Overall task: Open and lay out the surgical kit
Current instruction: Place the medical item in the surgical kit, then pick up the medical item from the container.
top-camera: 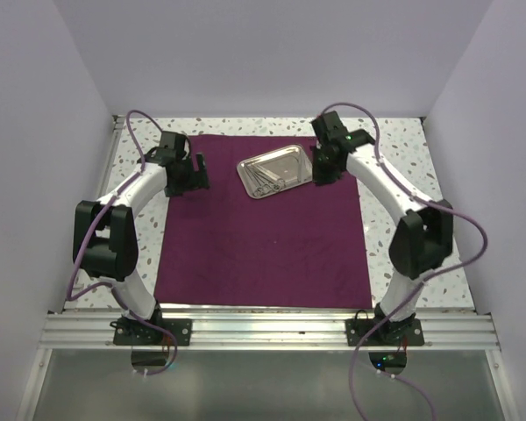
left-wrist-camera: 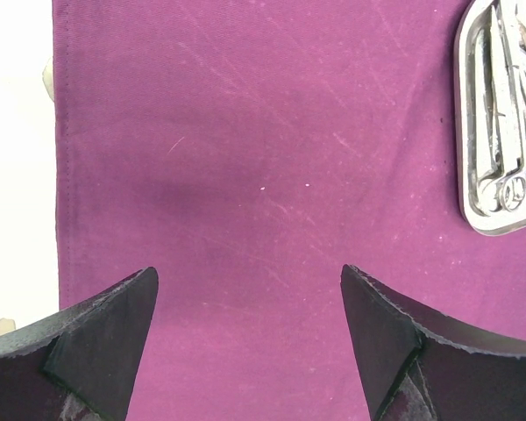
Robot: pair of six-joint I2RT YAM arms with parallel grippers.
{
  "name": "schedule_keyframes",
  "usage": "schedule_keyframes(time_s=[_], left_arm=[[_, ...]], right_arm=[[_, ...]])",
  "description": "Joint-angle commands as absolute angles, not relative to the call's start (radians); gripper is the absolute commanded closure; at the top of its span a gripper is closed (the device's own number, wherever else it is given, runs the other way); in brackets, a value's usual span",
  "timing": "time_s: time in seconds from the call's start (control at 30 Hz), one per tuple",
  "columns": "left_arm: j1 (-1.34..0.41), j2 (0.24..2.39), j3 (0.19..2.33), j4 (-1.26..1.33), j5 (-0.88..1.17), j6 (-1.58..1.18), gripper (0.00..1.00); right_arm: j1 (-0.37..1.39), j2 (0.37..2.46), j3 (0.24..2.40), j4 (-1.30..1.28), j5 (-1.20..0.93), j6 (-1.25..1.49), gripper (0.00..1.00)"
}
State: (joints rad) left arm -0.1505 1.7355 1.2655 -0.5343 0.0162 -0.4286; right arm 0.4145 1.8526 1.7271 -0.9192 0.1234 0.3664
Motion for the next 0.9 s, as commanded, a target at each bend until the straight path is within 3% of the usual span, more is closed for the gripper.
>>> schedule_keyframes(time_s=[0.0,0.2,0.43,0.53,0.6,0.87], left_arm=[[-0.147,1.710,1.298,-0.497,0.034,-0.448,0.12],[-0.152,1.727,1.313,-0.502,0.040,-0.463,0.13],[-0.167,1.744,1.335,-0.508,0.044,-0.468,0.13],[-0.170,1.744,1.338,-0.512,0.041,-0.466,0.13],[-0.170,1.735,1.338,-0.517,0.035,-0.462,0.13],[-0.170,1.697,1.319,-0.522,0.003,-0.449,0.14]], right_arm=[[0.423,1.735,1.466,-0.870,0.135,0.403,1.00],[0.436,1.556,1.071,-0.836,0.083,0.478,1.00],[0.442,1.554,1.000,-0.830,0.003,0.482,0.99],[0.443,1.589,1.055,-0.900,0.003,0.459,0.50],[0.443,1.591,1.143,-0.951,0.002,0.439,0.34],[0.439,1.796,1.635,-1.051,0.077,0.384,0.32]])
